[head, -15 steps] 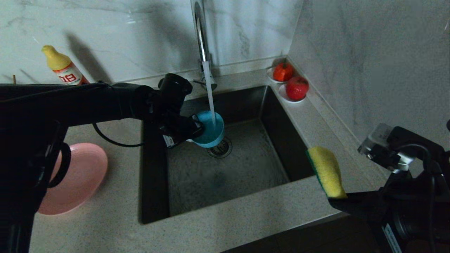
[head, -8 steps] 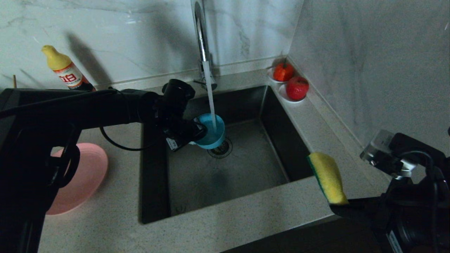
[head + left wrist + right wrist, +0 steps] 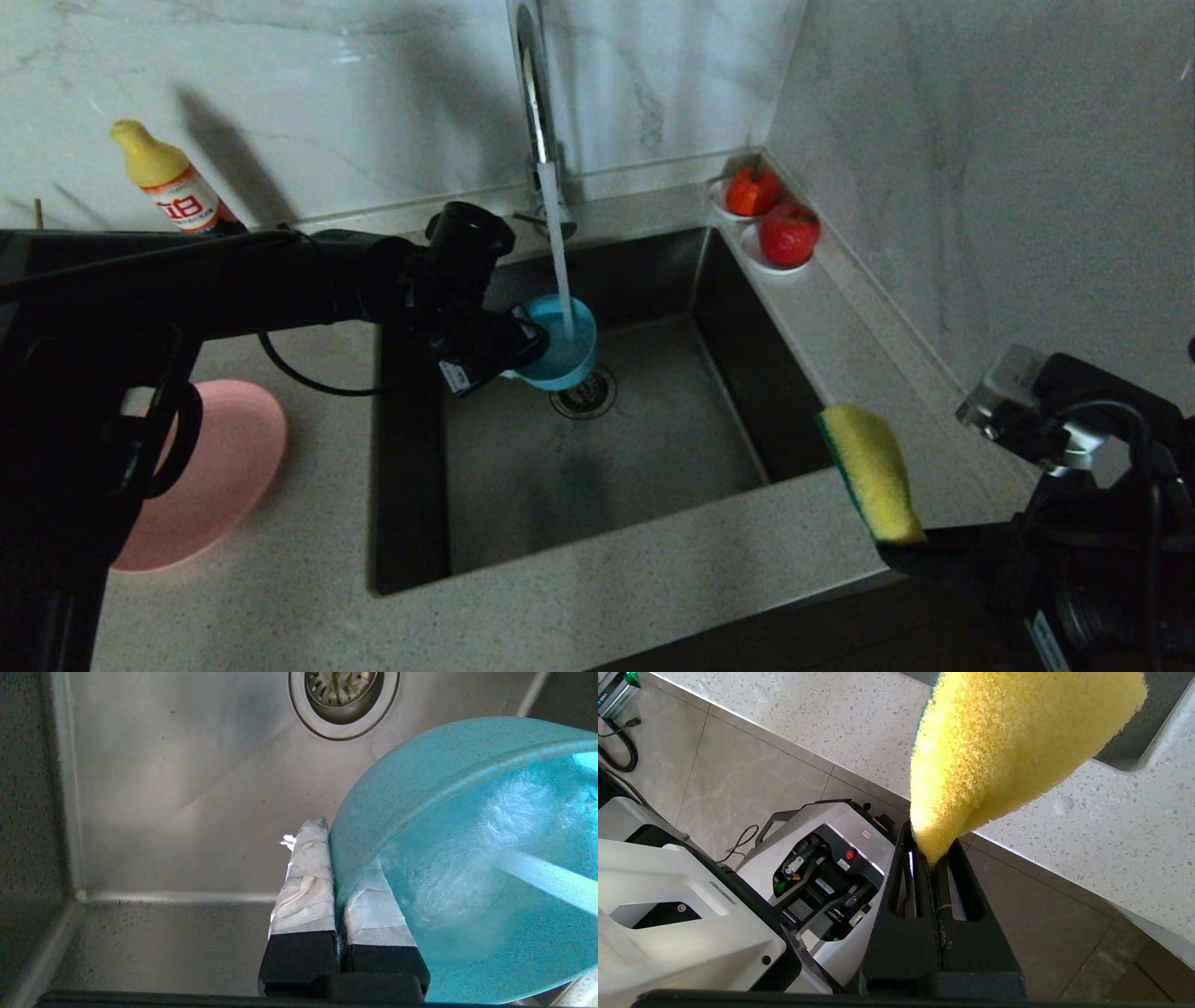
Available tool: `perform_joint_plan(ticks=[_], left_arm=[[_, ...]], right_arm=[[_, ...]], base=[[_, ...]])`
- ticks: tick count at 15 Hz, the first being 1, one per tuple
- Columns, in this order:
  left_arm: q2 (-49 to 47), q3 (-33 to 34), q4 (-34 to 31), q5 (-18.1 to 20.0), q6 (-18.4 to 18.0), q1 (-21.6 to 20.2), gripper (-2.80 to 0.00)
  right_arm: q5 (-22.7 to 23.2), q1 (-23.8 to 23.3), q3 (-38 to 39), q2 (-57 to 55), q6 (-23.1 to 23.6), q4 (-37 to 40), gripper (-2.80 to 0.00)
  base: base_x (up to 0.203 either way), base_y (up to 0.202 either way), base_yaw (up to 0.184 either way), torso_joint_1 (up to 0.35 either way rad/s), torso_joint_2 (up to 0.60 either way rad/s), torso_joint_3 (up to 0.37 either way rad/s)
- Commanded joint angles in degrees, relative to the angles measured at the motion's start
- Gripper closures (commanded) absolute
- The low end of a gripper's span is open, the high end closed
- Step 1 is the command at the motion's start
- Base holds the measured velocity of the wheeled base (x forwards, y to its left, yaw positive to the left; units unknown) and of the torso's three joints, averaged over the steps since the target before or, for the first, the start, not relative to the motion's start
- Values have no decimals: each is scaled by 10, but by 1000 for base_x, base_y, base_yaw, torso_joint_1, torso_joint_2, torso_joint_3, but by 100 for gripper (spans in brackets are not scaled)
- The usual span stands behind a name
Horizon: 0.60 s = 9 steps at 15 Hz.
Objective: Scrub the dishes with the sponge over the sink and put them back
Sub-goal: Wash the bowl
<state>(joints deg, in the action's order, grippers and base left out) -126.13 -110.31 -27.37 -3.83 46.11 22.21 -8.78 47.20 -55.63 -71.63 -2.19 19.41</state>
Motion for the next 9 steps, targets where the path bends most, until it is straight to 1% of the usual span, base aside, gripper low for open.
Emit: perform_joint_plan(ticks=[1, 6, 9], left_arm=[[4, -2, -1, -1, -1, 0, 0], [7, -3, 1, -2, -3, 0, 0], [8, -2, 7, -1, -6, 0, 0]], right_arm=[[-1, 0, -1, 0, 1, 1, 0], [-1, -2, -3, 4, 1, 2, 0], [-1, -14, 0, 5, 3, 3, 0]], base=[[0, 0, 0, 0, 0, 0], [0, 0, 0, 0, 0, 0], [0, 0, 0, 0, 0, 0]])
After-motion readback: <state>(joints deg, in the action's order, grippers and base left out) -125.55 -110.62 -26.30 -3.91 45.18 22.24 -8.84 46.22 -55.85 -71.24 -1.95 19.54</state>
